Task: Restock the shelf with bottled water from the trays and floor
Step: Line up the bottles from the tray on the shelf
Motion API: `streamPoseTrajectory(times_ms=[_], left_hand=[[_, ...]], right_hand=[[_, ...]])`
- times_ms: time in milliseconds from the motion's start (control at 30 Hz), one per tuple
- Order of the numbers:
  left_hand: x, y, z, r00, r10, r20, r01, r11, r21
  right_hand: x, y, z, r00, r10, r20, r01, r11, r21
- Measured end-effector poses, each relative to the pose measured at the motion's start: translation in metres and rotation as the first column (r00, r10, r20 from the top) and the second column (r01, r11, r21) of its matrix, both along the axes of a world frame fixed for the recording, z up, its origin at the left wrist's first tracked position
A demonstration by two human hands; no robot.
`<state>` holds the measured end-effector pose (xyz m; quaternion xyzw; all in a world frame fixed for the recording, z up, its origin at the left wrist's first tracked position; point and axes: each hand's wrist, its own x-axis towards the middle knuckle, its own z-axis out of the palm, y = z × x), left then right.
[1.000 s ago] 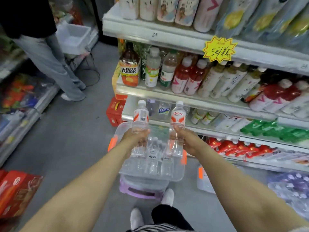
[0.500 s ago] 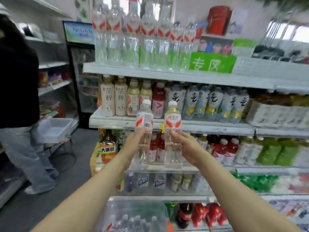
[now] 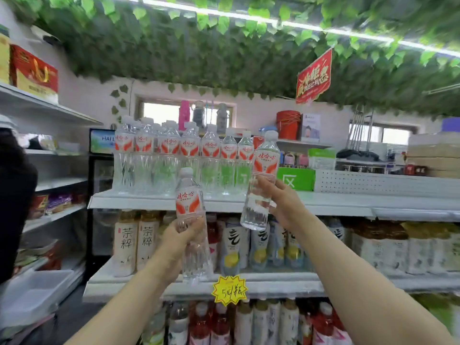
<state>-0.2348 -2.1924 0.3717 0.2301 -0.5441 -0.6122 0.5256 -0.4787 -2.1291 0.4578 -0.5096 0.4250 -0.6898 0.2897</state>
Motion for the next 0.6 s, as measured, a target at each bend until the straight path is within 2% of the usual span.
streamPoseTrajectory(times_ms=[133,267,367,600], left_hand=[[-0.012,-0.013,0.015,0.997,0.078,0.011,-0.077,0.996,-0.037],[-0.025,-0.023,0.023,0.992,0.119,0.039,-0.116,0.991,-0.073],[-0.032,-0.033,0.028,0.99,0.137,0.039,-0.134,0.988,-0.079],[-0.04,-0.05,0.033,0.983,0.183,0.034,-0.177,0.974,-0.139]], right_hand=[[-0.014,-0.034,0.033,0.999,-0.01,0.034,0.011,1.0,-0.023],[-0.016,-0.074,0.045,0.997,-0.057,-0.058,0.056,0.998,-0.011],[-0.031,-0.119,0.041,0.996,-0.031,-0.086,0.03,0.999,-0.013],[-0.015,-0.147,0.048,0.987,-0.018,-0.161,0.024,0.999,0.035]])
